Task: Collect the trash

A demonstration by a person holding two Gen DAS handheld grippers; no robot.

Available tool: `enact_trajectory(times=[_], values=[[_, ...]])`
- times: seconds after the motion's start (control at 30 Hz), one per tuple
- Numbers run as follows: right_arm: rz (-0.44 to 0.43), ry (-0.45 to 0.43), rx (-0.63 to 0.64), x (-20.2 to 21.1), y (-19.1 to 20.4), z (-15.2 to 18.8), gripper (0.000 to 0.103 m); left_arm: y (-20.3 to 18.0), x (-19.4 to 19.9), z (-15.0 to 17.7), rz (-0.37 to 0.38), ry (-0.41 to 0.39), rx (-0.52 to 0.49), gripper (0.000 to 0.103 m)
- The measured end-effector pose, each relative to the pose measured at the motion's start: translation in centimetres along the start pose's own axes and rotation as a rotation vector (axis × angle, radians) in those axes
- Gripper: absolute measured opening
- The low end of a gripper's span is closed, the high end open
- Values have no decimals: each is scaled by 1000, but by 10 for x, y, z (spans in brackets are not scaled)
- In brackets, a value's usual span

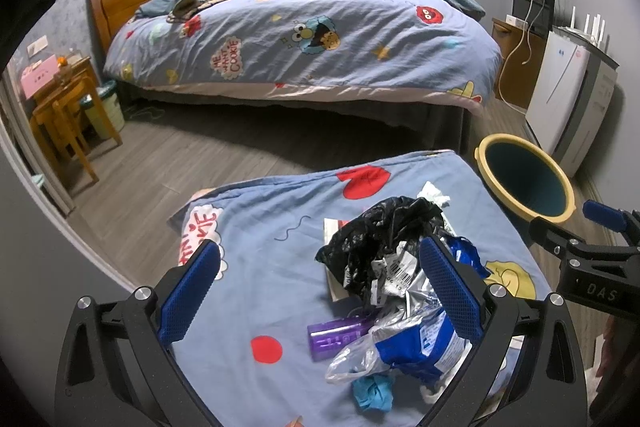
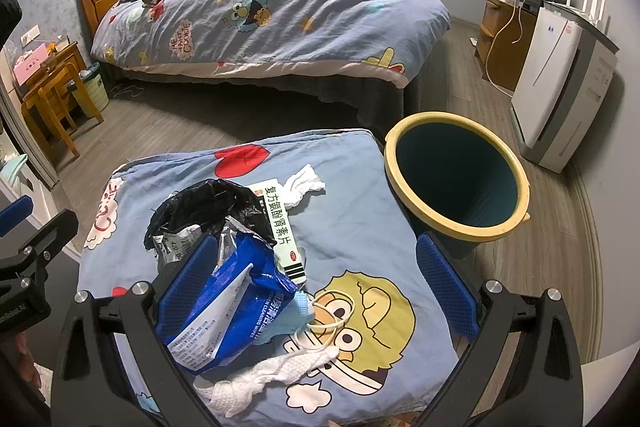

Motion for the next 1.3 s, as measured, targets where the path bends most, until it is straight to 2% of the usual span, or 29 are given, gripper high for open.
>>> enact_trajectory(times=[1.3], values=[[4,4,0,0,-1,-1,98,0,0,-1,-1,2,-2,99]])
Point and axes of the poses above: each gripper's, at about its wrist camera, not at the fingertips, and x roughly against the way its jaws point, y to its left, z to its underside, the point moved 4 cm from there along -x, roughly the way its jaws point, and after that the axes turned 8 degrees about y, right-handed, at the moved point
